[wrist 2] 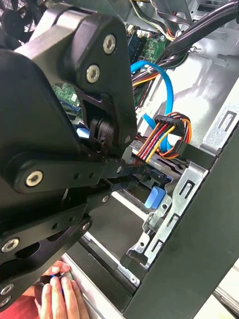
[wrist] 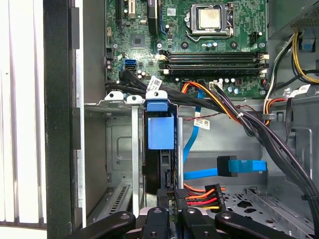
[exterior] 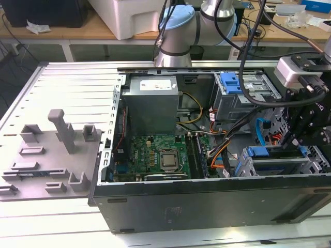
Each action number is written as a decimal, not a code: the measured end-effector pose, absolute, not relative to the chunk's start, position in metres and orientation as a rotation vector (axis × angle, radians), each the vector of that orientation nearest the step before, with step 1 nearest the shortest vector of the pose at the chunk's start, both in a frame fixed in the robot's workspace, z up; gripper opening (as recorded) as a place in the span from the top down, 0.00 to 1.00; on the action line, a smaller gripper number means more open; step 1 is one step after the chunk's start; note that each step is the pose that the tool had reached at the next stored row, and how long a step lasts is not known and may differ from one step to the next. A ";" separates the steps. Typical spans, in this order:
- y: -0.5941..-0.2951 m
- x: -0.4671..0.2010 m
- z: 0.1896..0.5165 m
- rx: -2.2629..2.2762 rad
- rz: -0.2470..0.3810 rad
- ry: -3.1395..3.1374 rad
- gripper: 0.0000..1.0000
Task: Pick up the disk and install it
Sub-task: 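Insert the first disk wire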
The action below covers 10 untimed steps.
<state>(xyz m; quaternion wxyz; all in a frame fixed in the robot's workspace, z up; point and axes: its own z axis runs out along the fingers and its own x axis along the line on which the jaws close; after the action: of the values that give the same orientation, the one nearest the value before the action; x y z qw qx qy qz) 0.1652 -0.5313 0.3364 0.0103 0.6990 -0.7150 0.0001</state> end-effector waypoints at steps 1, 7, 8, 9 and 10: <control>-0.531 0.165 0.336 2.182 0.000 -2.232 0.84; -0.531 0.165 0.336 2.182 0.000 -2.232 0.84; -0.531 0.165 0.336 2.182 0.000 -2.232 0.84; -0.531 0.165 0.336 2.182 -0.001 -2.232 0.83; -0.531 0.165 0.336 2.182 -0.001 -2.232 0.77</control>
<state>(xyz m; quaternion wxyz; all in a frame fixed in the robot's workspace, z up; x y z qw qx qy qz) 0.1651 -0.5314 0.3358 0.0100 0.6989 -0.7151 -0.0003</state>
